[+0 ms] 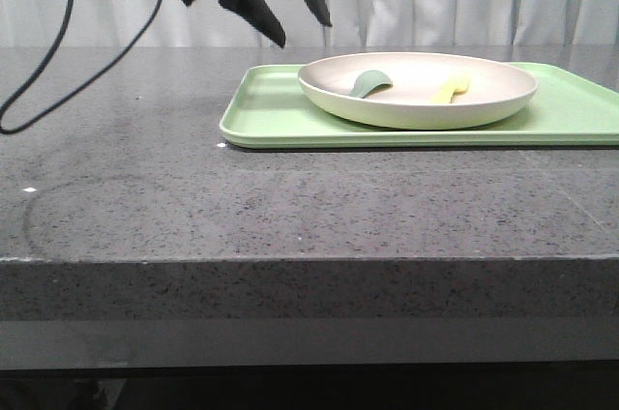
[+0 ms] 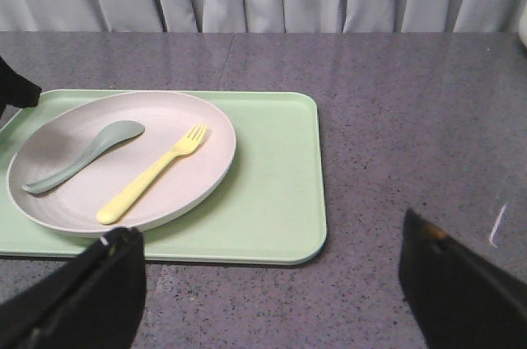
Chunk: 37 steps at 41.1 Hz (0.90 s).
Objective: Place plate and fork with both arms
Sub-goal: 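Lower the plate onto the tray, open and raise the left gripper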
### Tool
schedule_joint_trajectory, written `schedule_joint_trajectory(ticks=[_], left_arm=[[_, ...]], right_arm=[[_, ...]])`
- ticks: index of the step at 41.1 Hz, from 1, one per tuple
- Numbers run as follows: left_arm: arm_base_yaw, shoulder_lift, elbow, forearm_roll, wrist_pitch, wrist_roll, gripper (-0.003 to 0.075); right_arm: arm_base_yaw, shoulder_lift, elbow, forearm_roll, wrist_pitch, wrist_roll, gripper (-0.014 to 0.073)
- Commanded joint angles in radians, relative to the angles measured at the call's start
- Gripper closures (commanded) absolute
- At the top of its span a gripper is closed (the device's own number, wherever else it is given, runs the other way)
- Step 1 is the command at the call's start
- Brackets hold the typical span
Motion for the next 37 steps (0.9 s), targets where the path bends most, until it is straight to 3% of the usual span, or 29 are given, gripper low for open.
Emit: schedule_joint_trajectory(ticks=[1, 9, 20, 25, 32, 37], left_arm=[[0.006, -0.074, -0.058, -0.025, 0.037, 0.014, 0.0456], [0.006, -0.079, -0.058, -0.028, 0.048, 0.02, 0.0735], [-0.001, -0.164, -0.042, -0.013, 0.048, 0.091, 0.0738], [0.001, -0.248, 0.002, 0.123, 0.048, 0.091, 0.0738], [0.008, -0.415, 0.198, 0.342, 0.048, 0.069, 0.0738], [0.038, -0.532, 0.383, 0.416, 0.028, 0.033, 0.0738]], right_arm=[[0.0, 0.011, -0.039, 0.004, -0.082, 0.0, -0.005], [0.0, 0.011, -0.039, 0.004, -0.082, 0.0, -0.005], [0.0, 0.011, -0.039, 0.004, -0.082, 0.0, -0.005], [0.0, 0.011, -0.039, 0.004, -0.082, 0.0, -0.005], [0.0, 0.011, -0.039, 0.004, -0.082, 0.0, -0.005], [0.0, 0.011, -0.039, 0.004, -0.082, 0.0, -0.005]])
